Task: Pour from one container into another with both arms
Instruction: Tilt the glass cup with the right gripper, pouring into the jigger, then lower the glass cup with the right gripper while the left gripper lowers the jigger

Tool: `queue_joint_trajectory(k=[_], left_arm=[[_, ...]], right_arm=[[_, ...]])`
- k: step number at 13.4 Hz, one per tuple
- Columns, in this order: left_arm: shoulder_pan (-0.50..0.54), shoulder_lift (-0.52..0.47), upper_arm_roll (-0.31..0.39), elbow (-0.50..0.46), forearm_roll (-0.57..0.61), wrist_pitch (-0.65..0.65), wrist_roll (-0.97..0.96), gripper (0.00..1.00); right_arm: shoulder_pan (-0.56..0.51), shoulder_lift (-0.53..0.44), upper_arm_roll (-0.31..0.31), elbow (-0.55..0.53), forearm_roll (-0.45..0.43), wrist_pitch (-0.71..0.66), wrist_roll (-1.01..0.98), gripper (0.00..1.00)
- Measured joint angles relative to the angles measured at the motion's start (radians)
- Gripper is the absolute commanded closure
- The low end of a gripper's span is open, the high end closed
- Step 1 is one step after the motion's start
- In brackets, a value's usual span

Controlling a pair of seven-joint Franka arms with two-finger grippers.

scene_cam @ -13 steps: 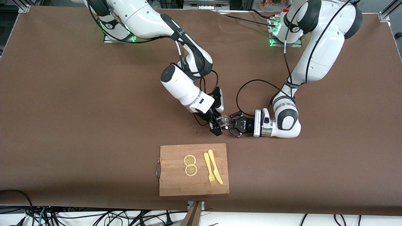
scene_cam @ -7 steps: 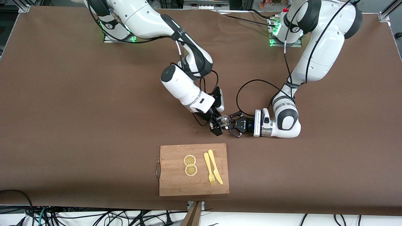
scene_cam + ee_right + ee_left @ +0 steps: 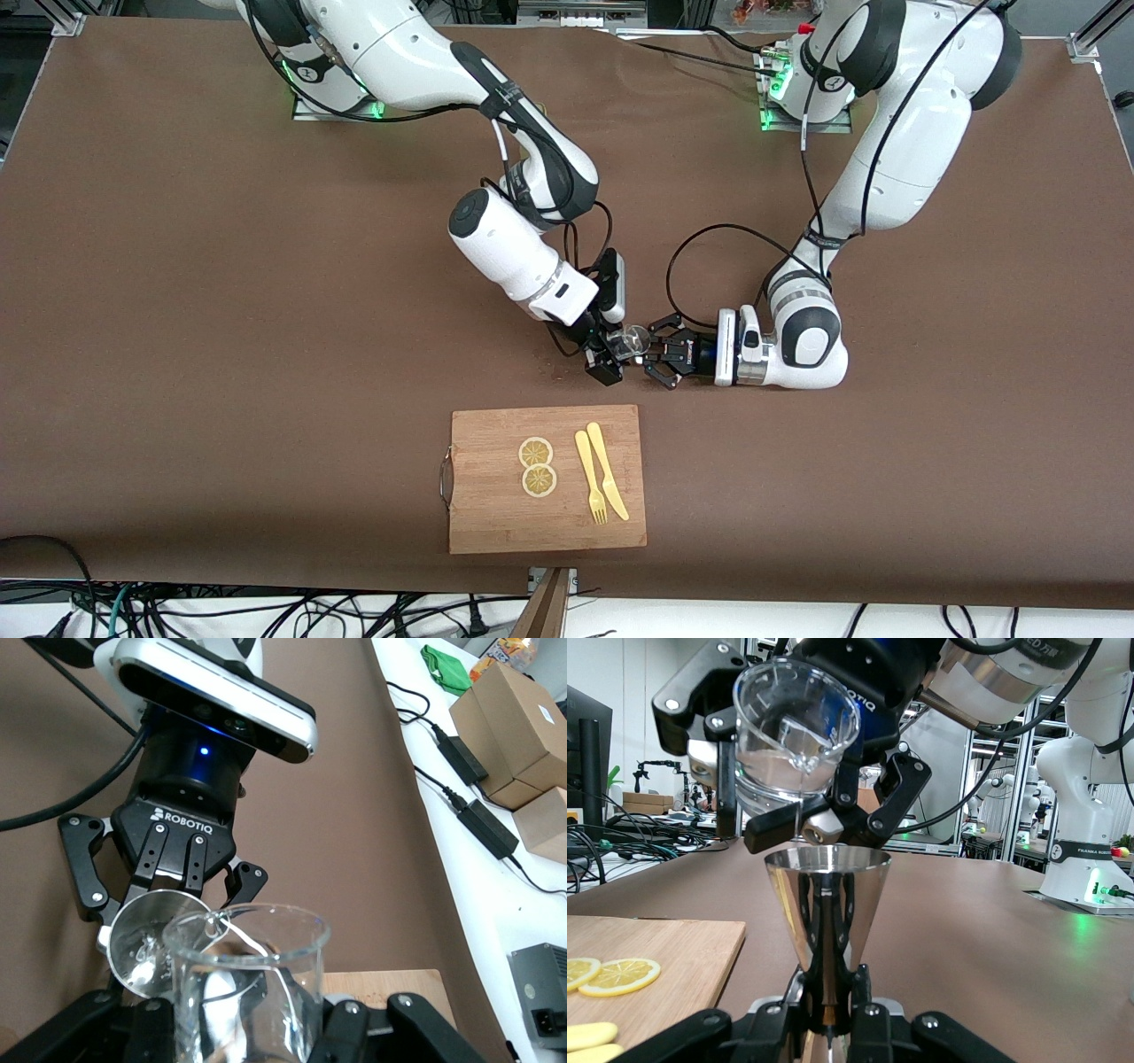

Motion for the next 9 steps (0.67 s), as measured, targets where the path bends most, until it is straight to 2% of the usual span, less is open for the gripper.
queue_joint_trajectory(k=[6,9], left_arm=[[0.000,0.000,0.029,0.000,0.000,-0.007,0.005,1.00],[0.003,0.000,0.081,-0.005,0.000,-0.048,0.037,1.00]], right_arm=[[0.001,-0.002,0.002,0.000,0.199,0.001,0.000,1.00],[0.002,-0.007,0.006,0.002,0.328,0.002,0.000,1.00]])
